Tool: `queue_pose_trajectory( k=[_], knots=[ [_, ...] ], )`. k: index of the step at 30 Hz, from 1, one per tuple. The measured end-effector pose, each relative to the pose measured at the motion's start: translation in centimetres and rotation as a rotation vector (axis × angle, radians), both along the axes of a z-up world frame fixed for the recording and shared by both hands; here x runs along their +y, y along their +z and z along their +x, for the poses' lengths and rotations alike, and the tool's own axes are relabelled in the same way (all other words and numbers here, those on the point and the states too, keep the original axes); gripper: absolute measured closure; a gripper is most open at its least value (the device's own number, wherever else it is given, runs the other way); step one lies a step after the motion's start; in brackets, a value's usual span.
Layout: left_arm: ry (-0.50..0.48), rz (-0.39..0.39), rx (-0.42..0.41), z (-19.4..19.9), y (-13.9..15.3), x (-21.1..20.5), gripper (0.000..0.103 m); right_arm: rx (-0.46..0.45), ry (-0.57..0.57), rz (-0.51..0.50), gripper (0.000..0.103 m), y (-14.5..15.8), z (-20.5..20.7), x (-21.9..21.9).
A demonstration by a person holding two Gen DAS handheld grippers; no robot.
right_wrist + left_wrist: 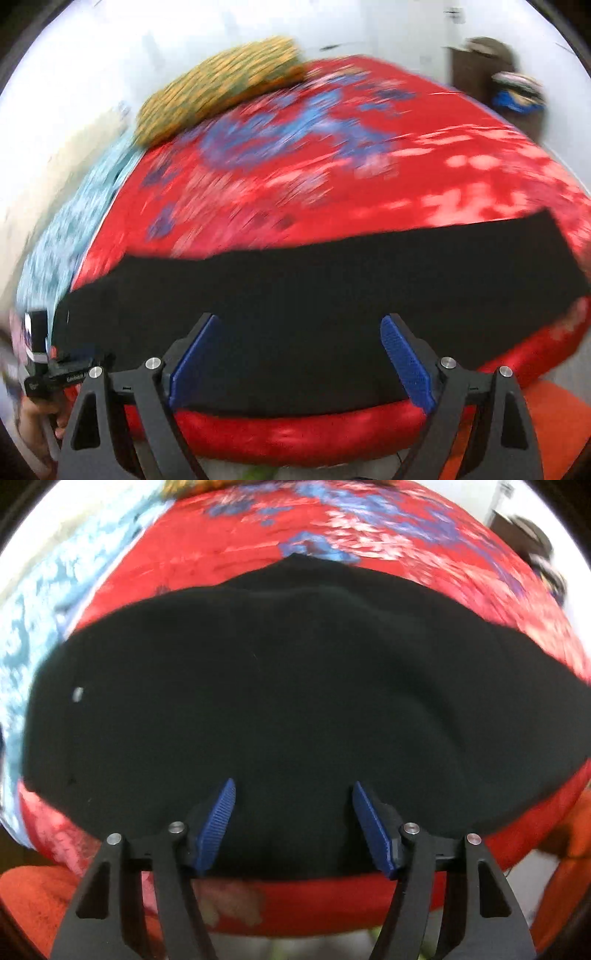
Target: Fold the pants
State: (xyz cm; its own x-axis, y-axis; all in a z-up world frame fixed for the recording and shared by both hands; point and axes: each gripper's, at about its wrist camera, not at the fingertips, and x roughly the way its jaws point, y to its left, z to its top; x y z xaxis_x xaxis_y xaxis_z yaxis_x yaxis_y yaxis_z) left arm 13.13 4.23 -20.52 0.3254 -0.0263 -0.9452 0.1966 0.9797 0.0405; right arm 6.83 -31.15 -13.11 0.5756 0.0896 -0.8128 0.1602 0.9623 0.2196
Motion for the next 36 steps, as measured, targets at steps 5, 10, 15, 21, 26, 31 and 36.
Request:
queue_pose_trajectory(
  k=[5, 10, 15, 21, 26, 31, 36],
  knots=[
    [-0.025, 0.003, 0.016, -1.4, 0.4, 0.0, 0.033, 0.066, 0.137, -0.057, 0.015, -3.2, -0.2, 3.8],
    [0.015, -0.092, -0.028, -2.2, 2.8, 0.2, 0.024, 0.093, 0.149, -0.081, 0.015, -4.5, -1.3, 4.0],
    [0.1, -0.151, -0.212, -2.3, 6.3, 0.9, 0.01, 0.056, 0.123, -0.084, 0.015, -3.6, -2.0, 2.9],
    [0.157, -0.135, -0.36, -2.4, 7.8, 2.2, 0.009, 0.012, 0.118, -0.116, 0.015, -2.1, -2.3, 2.8],
    [0.18, -0.148, -0.325, -1.0, 6.8, 3.1, 0.008, -0.01, 0.108, -0.131, 0.014, -1.6, -2.7, 2.9],
    [0.199, -0.137, -0.295, -0.1, 5.3, 3.8, 0.008, -0.007, 0.116, -0.142, 0.015, -1.7, -3.2, 3.1],
    [0.207, -0.136, -0.25, 0.2, 4.1, 4.1, 0.008, 0.004, 0.128, -0.149, 0.015, -2.0, -3.1, 3.5]
  ],
)
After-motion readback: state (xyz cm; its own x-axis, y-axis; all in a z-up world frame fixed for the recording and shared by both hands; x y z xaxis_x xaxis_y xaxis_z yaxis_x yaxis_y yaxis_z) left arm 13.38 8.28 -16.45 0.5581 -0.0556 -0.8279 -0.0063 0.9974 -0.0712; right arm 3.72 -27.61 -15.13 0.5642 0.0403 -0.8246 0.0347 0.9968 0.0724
